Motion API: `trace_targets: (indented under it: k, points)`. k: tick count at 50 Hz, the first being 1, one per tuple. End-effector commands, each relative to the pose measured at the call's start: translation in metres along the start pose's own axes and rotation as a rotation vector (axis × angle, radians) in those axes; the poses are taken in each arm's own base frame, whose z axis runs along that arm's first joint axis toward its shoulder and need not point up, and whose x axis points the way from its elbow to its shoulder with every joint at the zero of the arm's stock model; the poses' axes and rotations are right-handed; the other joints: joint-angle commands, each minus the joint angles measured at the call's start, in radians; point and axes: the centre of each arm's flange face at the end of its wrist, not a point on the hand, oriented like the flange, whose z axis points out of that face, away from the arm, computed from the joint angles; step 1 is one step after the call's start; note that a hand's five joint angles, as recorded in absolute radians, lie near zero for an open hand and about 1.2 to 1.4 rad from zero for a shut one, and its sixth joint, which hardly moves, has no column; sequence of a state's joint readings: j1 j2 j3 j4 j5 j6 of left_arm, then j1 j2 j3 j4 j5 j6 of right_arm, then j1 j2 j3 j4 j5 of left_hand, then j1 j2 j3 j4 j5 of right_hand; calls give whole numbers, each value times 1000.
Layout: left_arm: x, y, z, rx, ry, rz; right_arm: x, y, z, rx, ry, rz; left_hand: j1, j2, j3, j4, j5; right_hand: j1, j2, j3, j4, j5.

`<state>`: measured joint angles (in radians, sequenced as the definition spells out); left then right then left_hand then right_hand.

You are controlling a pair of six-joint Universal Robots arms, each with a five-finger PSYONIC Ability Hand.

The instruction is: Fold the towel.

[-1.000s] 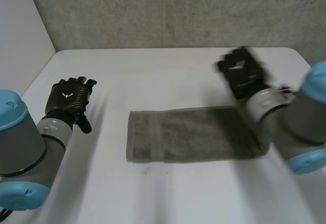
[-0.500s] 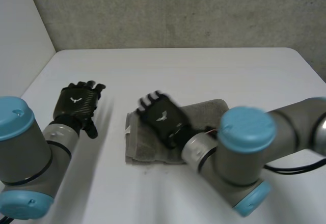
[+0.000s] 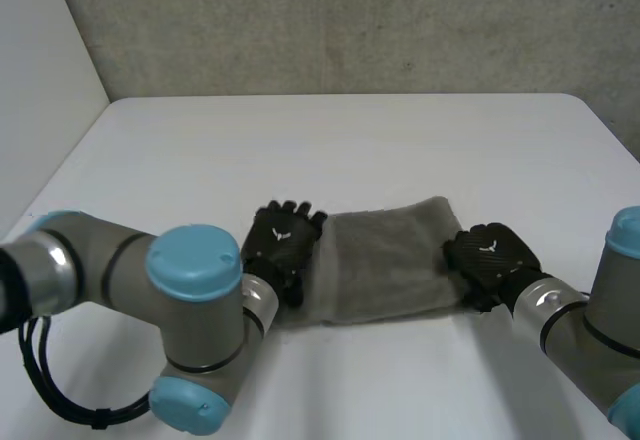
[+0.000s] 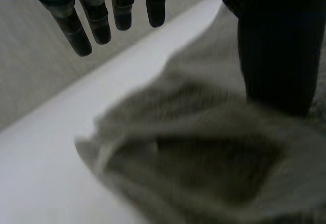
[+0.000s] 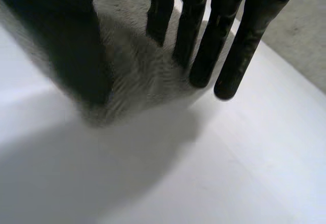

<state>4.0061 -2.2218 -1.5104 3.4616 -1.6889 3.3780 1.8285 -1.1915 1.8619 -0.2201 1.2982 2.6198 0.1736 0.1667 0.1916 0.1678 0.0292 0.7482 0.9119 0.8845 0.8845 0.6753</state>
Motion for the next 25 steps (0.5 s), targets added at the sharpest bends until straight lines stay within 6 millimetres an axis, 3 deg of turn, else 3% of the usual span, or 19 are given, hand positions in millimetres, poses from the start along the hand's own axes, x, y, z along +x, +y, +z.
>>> trace_targets:
  k: [1,2,4,6,7,8,9,11,12,13,14,15,16,17,18,19,20,22,25]
  points:
    - [-7,0,-5,-40,-46,1,13,-7,14,113,113,-111,8,14,-10,13,-23,648,484,512,512,546]
    - [-7,0,-5,-40,-46,1,18,-12,16,130,144,-142,8,14,-10,13,-23,648,484,512,512,546]
    - [-13,-20,-14,7,-64,-15,20,-19,18,147,165,-177,11,17,-7,16,-20,648,484,512,512,546]
    - [-15,-30,-19,32,-70,-21,8,-44,16,214,174,-252,11,17,-7,16,-20,648,484,512,512,546]
    - [-18,-40,-25,60,-76,-25,8,-44,16,215,174,-252,11,17,-7,16,-20,648,484,512,512,546]
    - [-18,-40,-26,61,-76,-25,-9,-63,14,275,153,-290,11,17,-7,16,-20,648,484,512,512,546]
    - [-23,-51,-31,89,-87,-32,-9,-63,14,276,153,-290,11,17,-7,16,-20,648,484,512,512,546]
    - [-30,-60,-37,113,-107,-40,-52,-94,6,386,69,-349,11,17,-7,16,-20,648,484,512,512,546]
    - [-36,-67,-42,130,-127,-54,-52,-94,6,387,68,-349,11,17,-7,16,-20,648,484,512,512,546]
    - [-36,-67,-42,130,-127,-54,-70,-101,4,419,29,-371,11,17,-7,16,-20,648,484,512,512,546]
    - [-46,-70,-47,137,-164,-77,-86,-104,3,441,-8,-394,8,14,-10,13,-23,648,484,512,512,546]
    - [-61,-71,-49,136,-216,-100,-86,-104,3,442,-8,-394,8,14,-10,13,-23,648,484,512,512,546]
    - [-61,-71,-49,136,-216,-100,-102,-104,3,457,-47,-417,8,14,-10,13,-23,648,484,512,512,546]
    - [-75,-72,-52,136,-263,-122,-102,-104,3,457,-48,-418,8,14,-10,13,-23,648,484,512,512,546]
    - [-88,-71,-56,134,-302,-135,-116,-102,3,468,-82,-438,5,12,-13,11,-25,648,484,512,512,546]
    - [-88,-71,-56,134,-302,-135,-132,-100,2,478,-121,-457,5,12,-13,10,-25,648,484,512,512,546]
    - [-97,-71,-60,133,-327,-141,-133,-100,2,478,-121,-457,5,12,-13,10,-25,648,484,512,512,546]
    - [-102,-69,-63,129,-342,-142,-164,-88,0,483,-216,-488,5,12,-13,10,-25,648,484,512,512,546]
    - [-107,-66,-65,118,-355,-144,-175,-78,1,471,-265,-497,5,12,-13,10,-25,648,484,512,512,546]
